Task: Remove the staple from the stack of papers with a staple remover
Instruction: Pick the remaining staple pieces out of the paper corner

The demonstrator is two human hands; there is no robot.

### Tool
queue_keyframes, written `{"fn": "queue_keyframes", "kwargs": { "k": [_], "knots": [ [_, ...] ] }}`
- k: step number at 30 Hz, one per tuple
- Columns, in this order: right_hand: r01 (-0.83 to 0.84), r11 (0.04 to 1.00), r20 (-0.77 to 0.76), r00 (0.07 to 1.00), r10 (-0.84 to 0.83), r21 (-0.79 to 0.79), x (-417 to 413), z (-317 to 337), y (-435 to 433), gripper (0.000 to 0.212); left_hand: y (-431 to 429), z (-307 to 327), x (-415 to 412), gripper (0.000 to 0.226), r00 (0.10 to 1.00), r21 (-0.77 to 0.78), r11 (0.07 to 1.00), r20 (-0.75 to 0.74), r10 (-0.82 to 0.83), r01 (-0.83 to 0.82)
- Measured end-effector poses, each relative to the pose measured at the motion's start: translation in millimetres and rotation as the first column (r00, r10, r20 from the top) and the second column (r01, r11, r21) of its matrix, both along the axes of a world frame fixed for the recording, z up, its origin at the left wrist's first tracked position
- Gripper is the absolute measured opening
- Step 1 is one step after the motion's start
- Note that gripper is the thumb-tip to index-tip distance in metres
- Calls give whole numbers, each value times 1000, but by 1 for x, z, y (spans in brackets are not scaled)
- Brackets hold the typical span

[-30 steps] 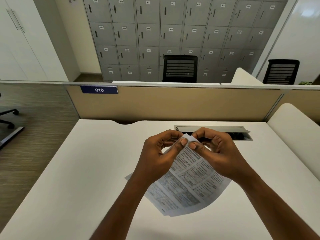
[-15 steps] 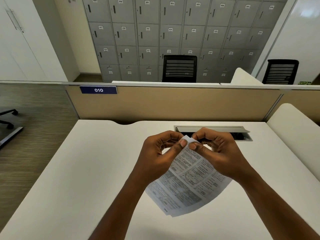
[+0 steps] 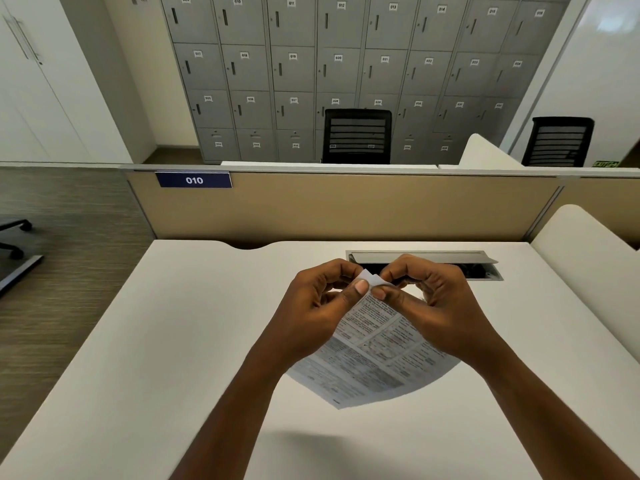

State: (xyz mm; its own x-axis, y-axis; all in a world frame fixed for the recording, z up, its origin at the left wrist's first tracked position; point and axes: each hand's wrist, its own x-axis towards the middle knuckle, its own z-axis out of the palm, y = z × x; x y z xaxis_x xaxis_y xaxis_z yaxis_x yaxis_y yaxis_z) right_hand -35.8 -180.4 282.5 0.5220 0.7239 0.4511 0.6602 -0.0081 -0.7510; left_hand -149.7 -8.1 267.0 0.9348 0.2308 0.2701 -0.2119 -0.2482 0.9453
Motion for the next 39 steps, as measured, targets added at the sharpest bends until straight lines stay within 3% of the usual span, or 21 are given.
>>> {"fn": "queue_keyframes", "kwargs": {
  "k": [8, 16, 39],
  "knots": [
    [-37, 999, -91, 995, 35, -21, 2, 3, -3, 4, -3, -1, 0, 21, 999, -18, 999, -9, 33, -34],
    [-73, 996, -61, 996, 69, -53, 2, 5, -5, 6, -3, -1, 1, 19, 1000, -104, 994, -17, 18, -20],
    [7, 998, 49, 999, -5, -55, -3, 4, 0, 9, -5, -2, 2, 24, 1000, -63, 998, -1, 26, -26]
  ]
}}
